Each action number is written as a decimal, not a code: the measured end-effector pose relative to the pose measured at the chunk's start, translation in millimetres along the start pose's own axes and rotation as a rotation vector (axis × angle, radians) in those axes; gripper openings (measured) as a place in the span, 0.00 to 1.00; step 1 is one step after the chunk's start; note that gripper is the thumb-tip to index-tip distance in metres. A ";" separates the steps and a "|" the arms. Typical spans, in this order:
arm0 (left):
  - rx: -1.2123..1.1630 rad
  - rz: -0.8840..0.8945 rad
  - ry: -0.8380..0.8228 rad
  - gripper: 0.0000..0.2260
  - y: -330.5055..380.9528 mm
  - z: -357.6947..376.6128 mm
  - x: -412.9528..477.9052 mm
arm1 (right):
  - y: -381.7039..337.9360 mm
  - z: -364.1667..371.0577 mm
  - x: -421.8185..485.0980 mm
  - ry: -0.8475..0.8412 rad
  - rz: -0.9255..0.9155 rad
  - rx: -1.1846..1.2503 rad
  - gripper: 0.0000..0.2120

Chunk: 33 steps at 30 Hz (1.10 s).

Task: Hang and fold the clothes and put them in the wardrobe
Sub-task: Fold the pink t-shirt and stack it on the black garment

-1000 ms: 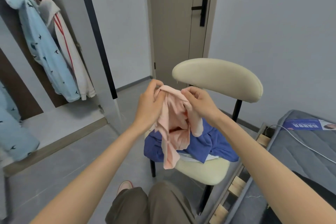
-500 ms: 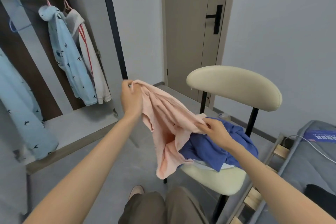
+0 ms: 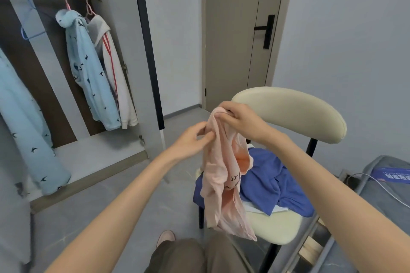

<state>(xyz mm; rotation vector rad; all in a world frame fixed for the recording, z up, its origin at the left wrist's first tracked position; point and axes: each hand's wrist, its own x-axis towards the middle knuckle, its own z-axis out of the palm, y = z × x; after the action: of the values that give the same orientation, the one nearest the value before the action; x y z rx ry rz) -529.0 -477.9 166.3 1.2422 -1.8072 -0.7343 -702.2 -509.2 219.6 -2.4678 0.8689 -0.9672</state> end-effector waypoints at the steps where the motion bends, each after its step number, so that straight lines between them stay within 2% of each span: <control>1: -0.028 0.013 0.024 0.03 0.6 -1.2 -1.1 | 0.1 -1.2 0.0 0.010 0.015 0.026 0.09; 3: -0.076 0.039 0.131 0.08 3.7 -4.7 -3.5 | 5.5 -2.8 -1.9 0.028 0.049 0.057 0.08; 6: -0.089 0.111 0.308 0.10 17.9 -13.3 -5.8 | 19.9 -0.6 -9.8 -0.029 0.128 0.087 0.07; 10: -0.077 0.181 0.408 0.08 35.5 -24.1 -6.1 | 36.2 22.1 -24.8 -0.185 0.238 0.011 0.15; 13: -0.095 0.192 0.488 0.08 37.6 -35.2 -10.4 | 48.5 46.2 -32.6 -0.175 0.282 -0.067 0.17; 16: -0.113 0.165 0.559 0.08 28.3 -48.2 -16.1 | 61.6 64.3 -38.1 -0.166 0.367 -0.130 0.16; 22: -0.166 -0.011 0.790 0.06 -11.4 -71.5 -27.2 | 85.1 83.9 -60.4 -0.240 0.530 -0.175 0.18; 24: -0.158 -0.071 0.836 0.06 -23.0 -75.1 -31.2 | 88.1 87.5 -62.3 -0.190 0.573 -0.166 0.14; 26: -0.130 -0.133 0.874 0.06 -33.7 -77.6 -33.6 | 85.6 86.1 -55.9 -0.048 0.614 -0.072 0.08; 28: -0.075 -0.221 0.899 0.06 -45.2 -79.0 -35.2 | 75.2 76.9 -42.5 0.090 0.622 0.050 0.07; 33: 0.036 -0.410 0.860 0.08 -66.4 -74.2 -43.2 | 39.7 43.5 -3.5 0.251 0.481 0.250 0.08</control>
<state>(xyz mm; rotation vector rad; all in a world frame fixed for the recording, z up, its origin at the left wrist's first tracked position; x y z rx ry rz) -425.6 -461.9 137.4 1.6433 -0.8782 -0.2834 -690.1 -532.6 166.8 -1.8312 1.2604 -1.1323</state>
